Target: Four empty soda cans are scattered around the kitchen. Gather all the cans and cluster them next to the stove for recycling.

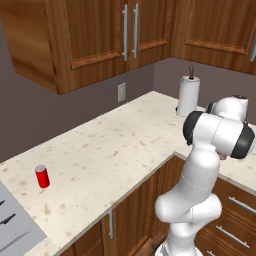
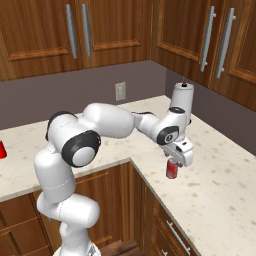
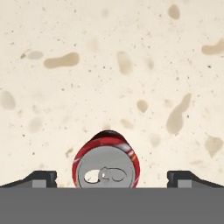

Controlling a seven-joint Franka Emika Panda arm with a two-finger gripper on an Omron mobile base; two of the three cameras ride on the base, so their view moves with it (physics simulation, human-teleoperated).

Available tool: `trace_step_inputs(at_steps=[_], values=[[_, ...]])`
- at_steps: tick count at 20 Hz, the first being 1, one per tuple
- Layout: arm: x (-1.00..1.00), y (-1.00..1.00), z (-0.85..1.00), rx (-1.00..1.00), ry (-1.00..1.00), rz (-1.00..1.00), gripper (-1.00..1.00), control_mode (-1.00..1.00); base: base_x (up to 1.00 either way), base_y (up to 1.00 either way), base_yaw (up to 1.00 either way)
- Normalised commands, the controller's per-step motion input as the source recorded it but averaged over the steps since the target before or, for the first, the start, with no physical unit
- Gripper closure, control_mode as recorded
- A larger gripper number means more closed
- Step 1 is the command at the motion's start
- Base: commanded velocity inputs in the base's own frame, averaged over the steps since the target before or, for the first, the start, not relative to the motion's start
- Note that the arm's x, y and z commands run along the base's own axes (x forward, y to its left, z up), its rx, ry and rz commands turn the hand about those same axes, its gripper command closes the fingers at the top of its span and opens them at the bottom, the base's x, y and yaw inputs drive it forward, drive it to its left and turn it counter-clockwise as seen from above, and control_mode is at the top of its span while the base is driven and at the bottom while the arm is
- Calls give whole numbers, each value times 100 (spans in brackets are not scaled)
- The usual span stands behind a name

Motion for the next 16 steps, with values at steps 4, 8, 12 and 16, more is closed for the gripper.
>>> trace_step_inputs(at_steps=[4, 8, 12, 16], values=[[0, 0, -12, 0, -1, 0, -100, -100, 0, 0, 0], [0, 0, -11, 0, 0, 0, -100, -100, 0, 0, 0], [0, 0, -12, 0, 0, 0, -100, -100, 0, 0, 0], [0, 0, -12, 0, 0, 0, -100, -100, 0, 0, 0]])
